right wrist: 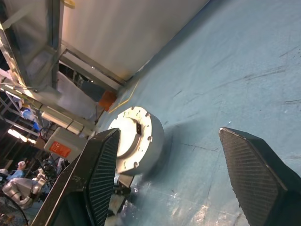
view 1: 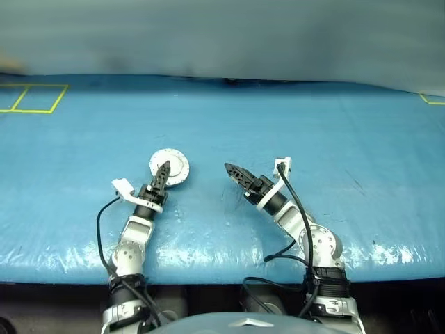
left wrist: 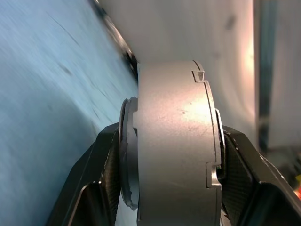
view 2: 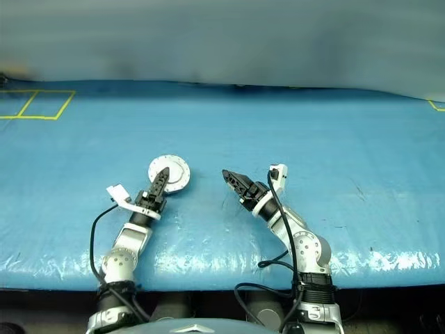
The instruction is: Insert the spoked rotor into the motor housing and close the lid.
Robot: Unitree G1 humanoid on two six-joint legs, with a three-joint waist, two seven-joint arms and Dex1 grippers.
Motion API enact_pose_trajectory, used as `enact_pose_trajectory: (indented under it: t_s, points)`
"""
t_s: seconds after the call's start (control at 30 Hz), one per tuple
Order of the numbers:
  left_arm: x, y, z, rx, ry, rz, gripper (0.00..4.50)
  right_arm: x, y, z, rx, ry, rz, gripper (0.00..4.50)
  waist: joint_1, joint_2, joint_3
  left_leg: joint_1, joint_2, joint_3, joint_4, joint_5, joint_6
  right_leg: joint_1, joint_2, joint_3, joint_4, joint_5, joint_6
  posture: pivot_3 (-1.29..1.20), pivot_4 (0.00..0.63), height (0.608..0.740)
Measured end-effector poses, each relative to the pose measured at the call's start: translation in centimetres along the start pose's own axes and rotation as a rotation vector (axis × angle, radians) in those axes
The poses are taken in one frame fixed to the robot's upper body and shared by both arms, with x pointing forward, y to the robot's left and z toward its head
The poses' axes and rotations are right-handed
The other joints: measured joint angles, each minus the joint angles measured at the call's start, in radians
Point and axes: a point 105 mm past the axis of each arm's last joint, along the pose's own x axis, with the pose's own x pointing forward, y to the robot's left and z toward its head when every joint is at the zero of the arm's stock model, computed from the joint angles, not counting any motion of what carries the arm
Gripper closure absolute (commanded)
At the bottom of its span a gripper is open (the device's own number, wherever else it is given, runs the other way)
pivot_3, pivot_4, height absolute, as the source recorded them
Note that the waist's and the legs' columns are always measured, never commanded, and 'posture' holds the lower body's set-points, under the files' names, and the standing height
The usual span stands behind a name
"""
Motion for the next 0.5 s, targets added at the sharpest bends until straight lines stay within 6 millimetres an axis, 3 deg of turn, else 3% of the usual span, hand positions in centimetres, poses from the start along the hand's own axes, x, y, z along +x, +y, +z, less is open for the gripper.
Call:
enact_pose_trajectory:
  t_s: [0.13, 0.23, 0.33, 0.5]
  points:
    - [2.9, -0.9, 1.6, 0.015, -0.071, 0.026, 1.95, -0.1, -0.2, 0.3, -0.009, -0.017, -0.007, 0.96, 0.002, 0.0, 0.0, -0.001, -0.002, 0.0, 0.0, 0.0, 0.0, 0.0, -0.002, 0.001, -0.002, 0.001, -0.001, 0.0, 0.15, 0.74]
    - [4.2, -0.5, 1.3, 0.028, -0.044, 0.079, 1.95, -0.4, -0.2, -0.1, -0.007, -0.011, -0.015, 0.96, 0.002, 0.0, 0.0, -0.001, -0.002, 0.0, -0.001, 0.0, 0.0, 0.0, -0.002, 0.0, -0.002, 0.002, -0.003, 0.0, 0.15, 0.74]
    - [4.3, 0.7, 0.3, 0.028, 0.001, 0.134, 1.95, -0.9, -0.8, -0.6, -0.005, -0.003, -0.044, 0.96, -0.001, 0.0, 0.0, -0.001, -0.002, 0.0, -0.002, 0.0, 0.0, -0.001, -0.002, 0.0, -0.002, 0.002, -0.004, 0.0, 0.15, 0.74]
    - [4.5, 0.7, 0.3, 0.038, 0.016, 0.143, 0.53, -0.9, -0.8, -0.4, -0.014, -0.027, -0.056, 0.93, -0.001, -0.001, 0.0, 0.0, -0.002, -0.001, -0.002, 0.0, -0.001, 0.0, -0.001, 0.0, -0.001, 0.0, -0.002, 0.0, 0.15, 0.74]
